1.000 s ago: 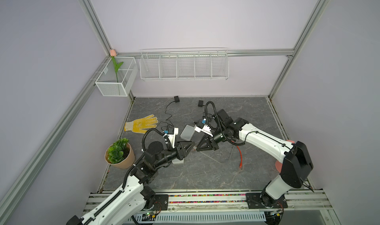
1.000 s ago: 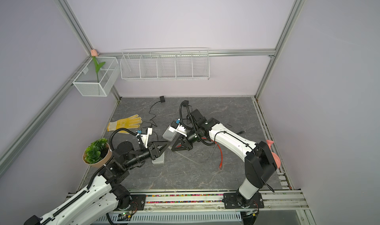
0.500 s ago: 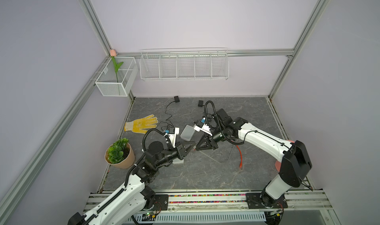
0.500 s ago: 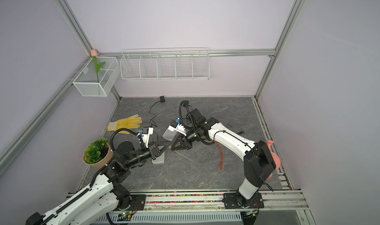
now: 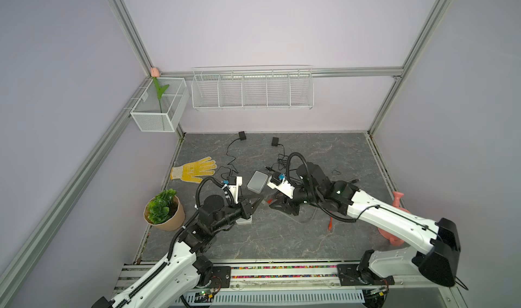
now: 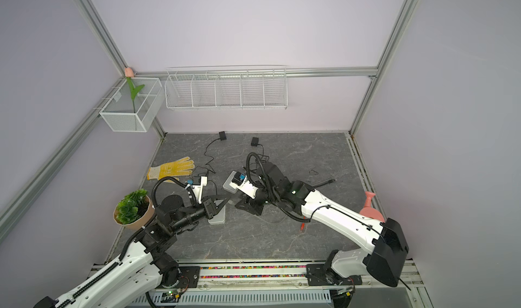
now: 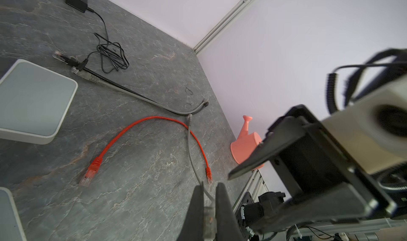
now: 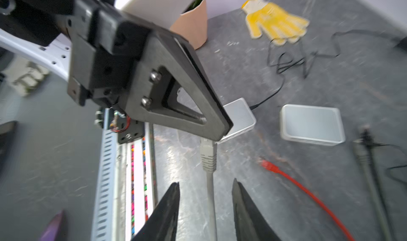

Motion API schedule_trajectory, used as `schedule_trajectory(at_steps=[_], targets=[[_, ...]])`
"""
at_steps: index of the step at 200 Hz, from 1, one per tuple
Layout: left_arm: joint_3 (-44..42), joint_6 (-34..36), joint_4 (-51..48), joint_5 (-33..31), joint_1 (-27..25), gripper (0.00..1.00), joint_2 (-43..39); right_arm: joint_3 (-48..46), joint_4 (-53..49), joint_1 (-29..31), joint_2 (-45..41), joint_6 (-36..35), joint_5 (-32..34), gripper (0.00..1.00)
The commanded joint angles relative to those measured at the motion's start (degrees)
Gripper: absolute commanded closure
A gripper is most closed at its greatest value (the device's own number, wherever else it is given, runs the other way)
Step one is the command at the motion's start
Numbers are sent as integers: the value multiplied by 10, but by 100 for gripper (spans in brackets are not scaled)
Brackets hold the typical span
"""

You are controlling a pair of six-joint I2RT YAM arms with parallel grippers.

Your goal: Insert the plug into the switch port

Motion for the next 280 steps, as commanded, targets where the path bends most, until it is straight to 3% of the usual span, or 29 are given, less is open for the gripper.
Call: schedule_trajectory(at_steps=[1,40,146,199,214,236,258,261,274,280], targets=[[7,-13,-6,-35,-1,100,-5,-13,36,28,6,-31,162,57],[1,-22,-8,-49,-1,100,-12,2,28,46,46,-42,180,57],[-11,-28,-7,-59,-1,100,-16,25,27,48,86,-42,140,57],[-17,-30,-1,-61,-1,100,-15,43,34,56,109,-42,133,61],[-19,-32,2,-61,-1,100,-13,48,33,57,114,-43,131,66],[-20,-32,3,-61,-2,100,-12,49,36,59,118,-42,136,85],[-19,-31,-13,-68,-1,100,-15,41,42,59,115,-39,153,89],[-17,-29,-20,-71,-1,95,-16,40,42,59,115,-39,155,89],[-10,-18,-57,-97,-1,50,-27,40,28,59,118,-39,160,89],[-7,-12,-80,-115,-1,37,-32,41,17,58,123,-41,162,90]])
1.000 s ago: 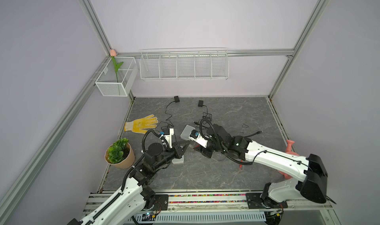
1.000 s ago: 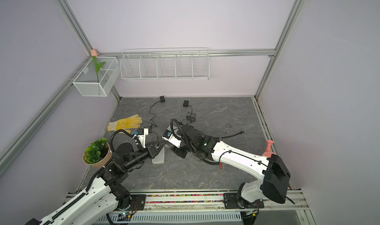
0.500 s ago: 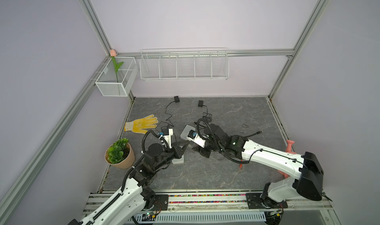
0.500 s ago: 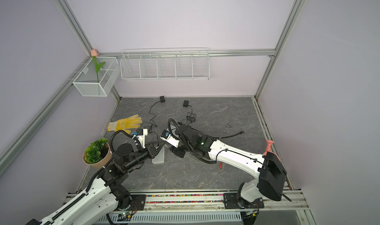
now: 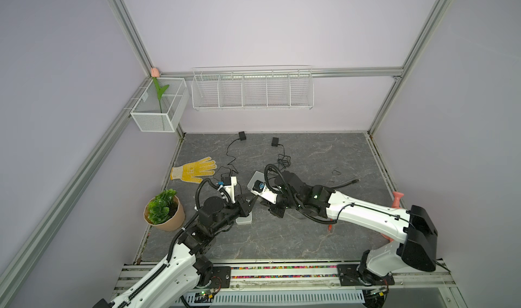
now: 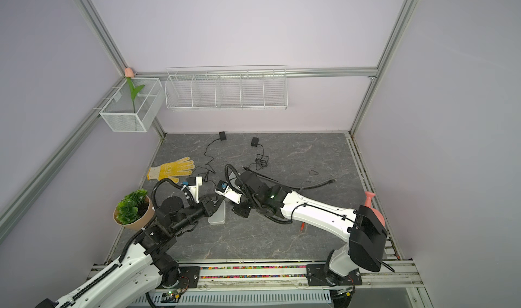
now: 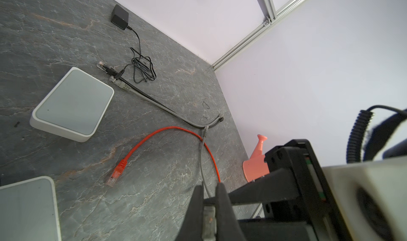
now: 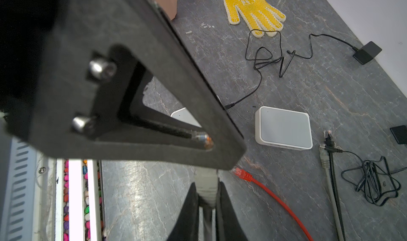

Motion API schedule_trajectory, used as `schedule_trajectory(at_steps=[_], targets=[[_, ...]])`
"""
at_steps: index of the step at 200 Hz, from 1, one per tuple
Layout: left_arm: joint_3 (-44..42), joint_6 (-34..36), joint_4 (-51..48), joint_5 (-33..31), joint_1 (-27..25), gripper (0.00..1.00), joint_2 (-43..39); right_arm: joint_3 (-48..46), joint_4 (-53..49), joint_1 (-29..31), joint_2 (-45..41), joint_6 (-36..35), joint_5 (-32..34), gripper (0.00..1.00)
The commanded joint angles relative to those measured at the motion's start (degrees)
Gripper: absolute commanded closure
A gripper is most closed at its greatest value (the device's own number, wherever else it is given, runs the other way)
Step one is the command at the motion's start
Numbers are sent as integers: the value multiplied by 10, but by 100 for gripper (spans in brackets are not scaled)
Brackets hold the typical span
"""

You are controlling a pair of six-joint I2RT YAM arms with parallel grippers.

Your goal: Insert the plug into the switch port

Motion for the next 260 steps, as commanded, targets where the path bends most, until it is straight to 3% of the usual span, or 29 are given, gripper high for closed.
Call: schedule_trajectory(at_steps=[1,7,14,35,49,72,161,208,260], targets=[[5,12,-70,-44,-1,35,-19,5,-9,-2,12,-4,21,90],[5,16,-93,-66,-1,28,-25,6,-20,-3,18,-4,24,90],[3,17,-112,-96,1,25,-33,6,-33,-6,27,-5,25,90],[-26,13,-136,-132,22,29,-44,6,-66,-16,54,-5,22,93],[-50,7,-121,-112,55,35,-27,9,-85,-21,74,-6,12,93],[-70,10,-87,-67,97,37,28,26,-115,-23,112,-8,-2,93],[-57,53,-33,-102,101,36,193,140,-193,-19,280,-43,-34,93],[-43,53,-33,-126,105,44,237,160,-189,-16,306,-52,-38,93],[-22,66,-40,-126,127,47,271,174,-173,-13,322,-52,-52,93]])
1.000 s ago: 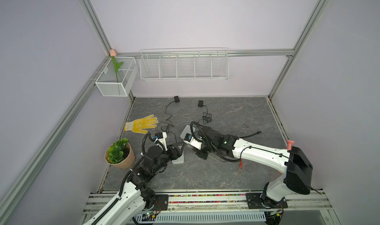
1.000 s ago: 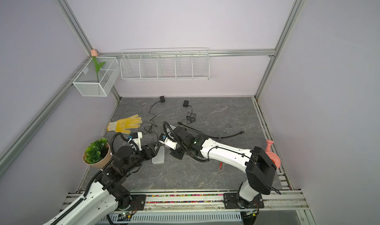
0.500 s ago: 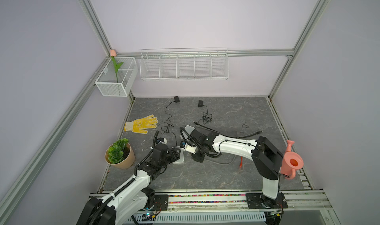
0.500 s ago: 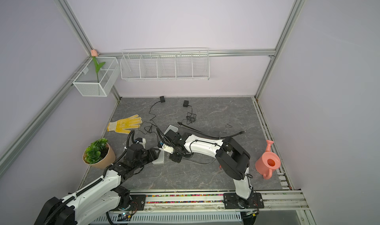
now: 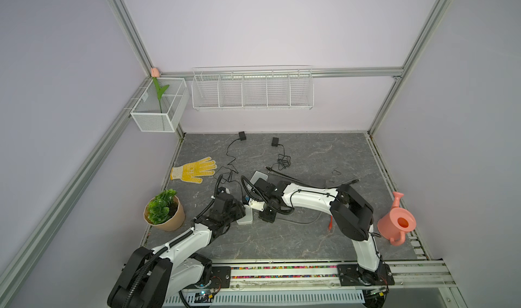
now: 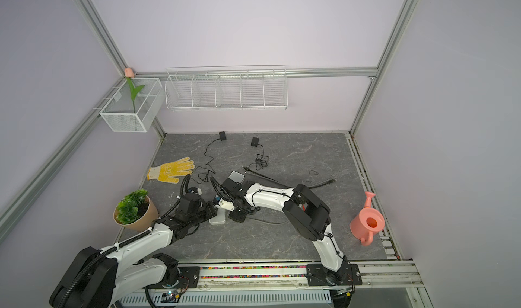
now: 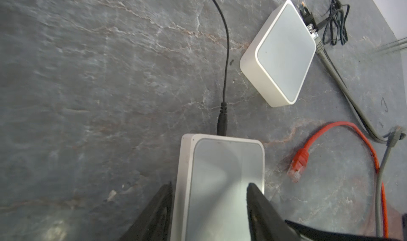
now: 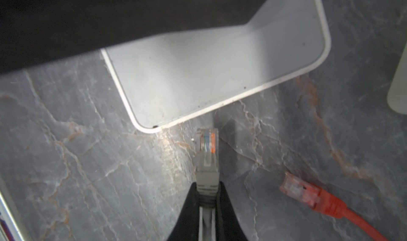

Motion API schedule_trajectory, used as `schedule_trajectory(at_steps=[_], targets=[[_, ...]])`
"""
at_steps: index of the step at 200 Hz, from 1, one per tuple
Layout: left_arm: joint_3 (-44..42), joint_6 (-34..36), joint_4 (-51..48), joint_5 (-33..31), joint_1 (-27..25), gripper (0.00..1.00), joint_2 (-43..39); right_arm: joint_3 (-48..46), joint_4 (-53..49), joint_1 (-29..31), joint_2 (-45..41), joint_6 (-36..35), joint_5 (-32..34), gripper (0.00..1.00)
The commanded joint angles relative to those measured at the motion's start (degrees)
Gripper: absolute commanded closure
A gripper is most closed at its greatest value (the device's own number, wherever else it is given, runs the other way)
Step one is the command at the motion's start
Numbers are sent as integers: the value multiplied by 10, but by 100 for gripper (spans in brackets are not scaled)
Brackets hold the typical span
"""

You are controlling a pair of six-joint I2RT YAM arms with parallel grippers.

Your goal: Insert the plug into the switch port

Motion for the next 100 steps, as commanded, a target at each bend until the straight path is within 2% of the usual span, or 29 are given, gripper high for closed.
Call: schedule_trajectory(at_steps=[1,43,100], targets=[[17,11,2,-8,18,47,11,11,2,5,9,-15,-25,93],[5,15,29,56,74,52,22,22,16,13,25,-10,-41,93],[12,23,33,84,83,53,33,7,59,21,13,8,-83,93]])
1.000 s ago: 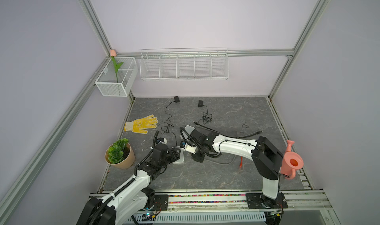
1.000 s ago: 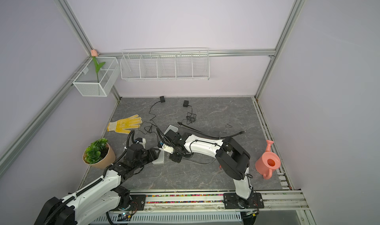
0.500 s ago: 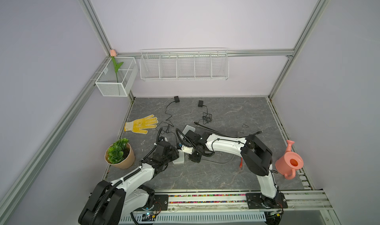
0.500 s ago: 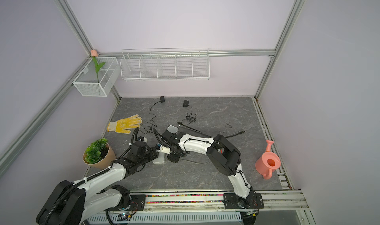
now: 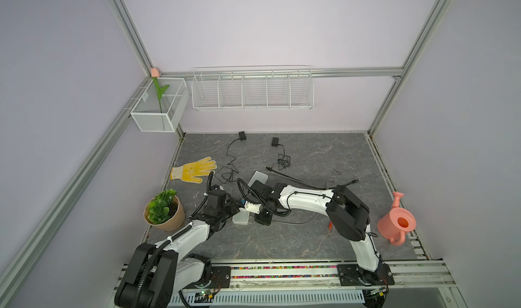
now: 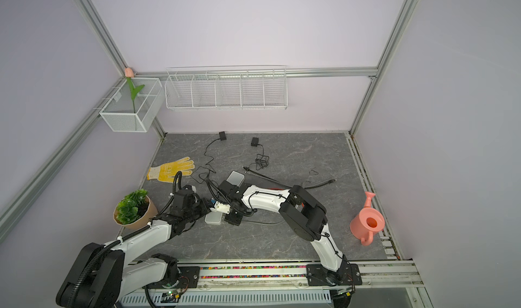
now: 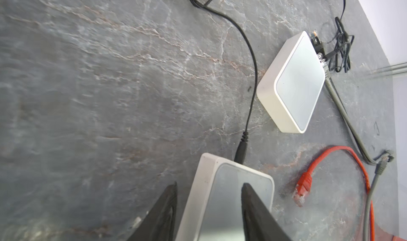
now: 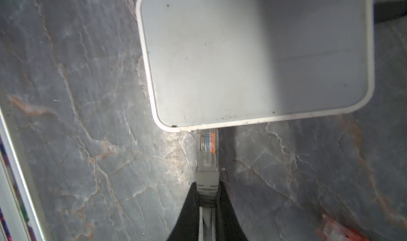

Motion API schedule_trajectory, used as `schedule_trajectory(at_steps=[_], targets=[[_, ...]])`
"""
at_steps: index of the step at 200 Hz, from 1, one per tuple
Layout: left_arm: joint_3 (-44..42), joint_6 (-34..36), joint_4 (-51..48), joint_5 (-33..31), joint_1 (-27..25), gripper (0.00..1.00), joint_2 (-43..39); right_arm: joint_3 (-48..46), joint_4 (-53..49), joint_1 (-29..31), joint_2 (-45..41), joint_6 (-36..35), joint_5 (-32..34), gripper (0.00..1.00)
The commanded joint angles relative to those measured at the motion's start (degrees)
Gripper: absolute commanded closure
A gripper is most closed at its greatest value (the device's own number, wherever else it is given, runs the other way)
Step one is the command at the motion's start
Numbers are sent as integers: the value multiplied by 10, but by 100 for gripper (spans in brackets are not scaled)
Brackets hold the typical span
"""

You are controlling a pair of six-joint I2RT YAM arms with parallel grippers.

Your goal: Insert the plug into the switch port

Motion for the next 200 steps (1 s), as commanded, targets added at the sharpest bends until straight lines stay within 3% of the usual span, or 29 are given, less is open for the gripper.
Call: schedule_trajectory(at_steps=[1,45,107,200], targets=[[9,11,10,22,4,53,7,-4,35,5,-4,5,-37,93],[32,26,-35,43,9,50,2,-9,20,-2,1,15,51,93],[20,30,-109,18,19,44,-101,-25,32,10,-19,14,45,93],[-11,6,-89,36,19,46,-81,-23,26,27,-17,12,30,93]])
